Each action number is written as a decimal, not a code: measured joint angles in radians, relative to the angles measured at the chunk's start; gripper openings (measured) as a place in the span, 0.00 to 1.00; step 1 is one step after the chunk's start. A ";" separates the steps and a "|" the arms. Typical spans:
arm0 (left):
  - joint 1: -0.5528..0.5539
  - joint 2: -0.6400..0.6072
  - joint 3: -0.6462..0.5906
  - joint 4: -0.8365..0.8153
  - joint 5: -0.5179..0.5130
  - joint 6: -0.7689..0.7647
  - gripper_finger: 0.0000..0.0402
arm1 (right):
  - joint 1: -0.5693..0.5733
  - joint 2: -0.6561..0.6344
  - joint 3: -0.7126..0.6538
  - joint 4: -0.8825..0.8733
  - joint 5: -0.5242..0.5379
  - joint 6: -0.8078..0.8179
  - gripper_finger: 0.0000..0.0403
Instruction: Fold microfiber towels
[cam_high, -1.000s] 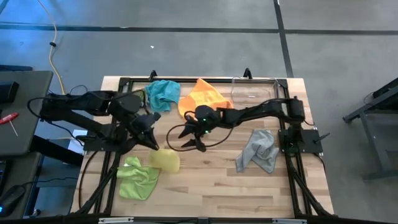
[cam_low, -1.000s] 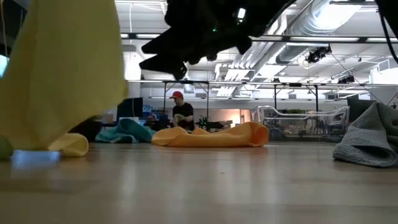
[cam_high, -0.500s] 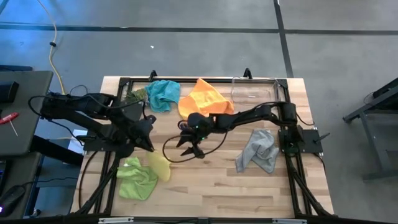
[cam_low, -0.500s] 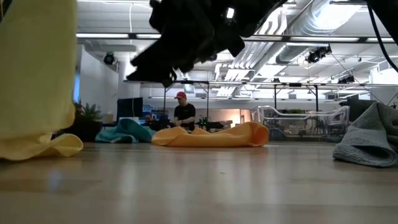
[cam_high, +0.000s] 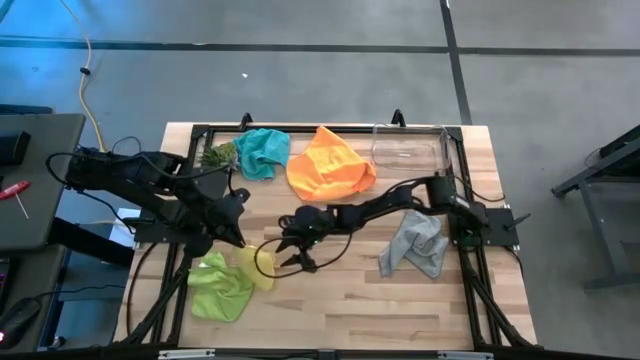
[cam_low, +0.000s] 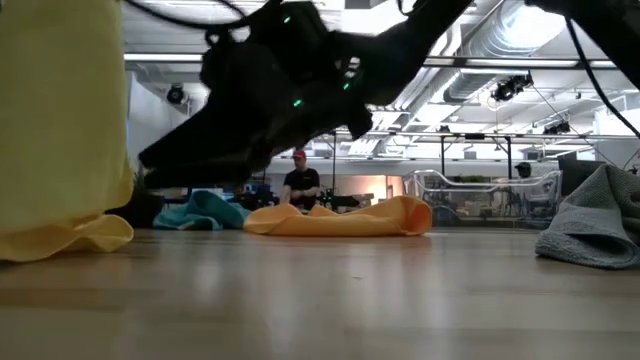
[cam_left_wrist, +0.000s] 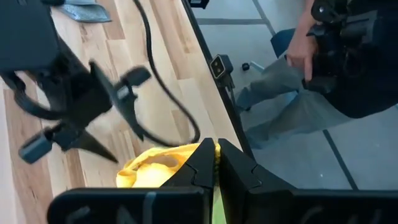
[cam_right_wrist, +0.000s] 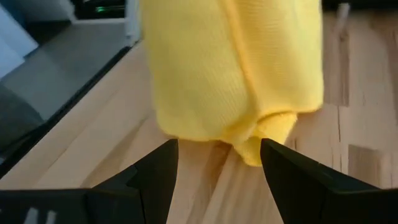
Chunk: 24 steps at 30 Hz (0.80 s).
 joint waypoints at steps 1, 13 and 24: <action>0.000 0.000 0.000 0.000 0.000 0.000 0.00 | 0.002 0.015 0.012 -0.004 0.007 0.009 0.55; 0.000 0.000 0.000 -0.004 0.000 -0.023 0.00 | 0.041 0.096 0.160 -0.019 0.072 0.000 0.54; 0.000 0.000 0.000 -0.032 0.000 -0.034 0.00 | 0.007 0.096 0.161 -0.151 0.047 -0.066 0.35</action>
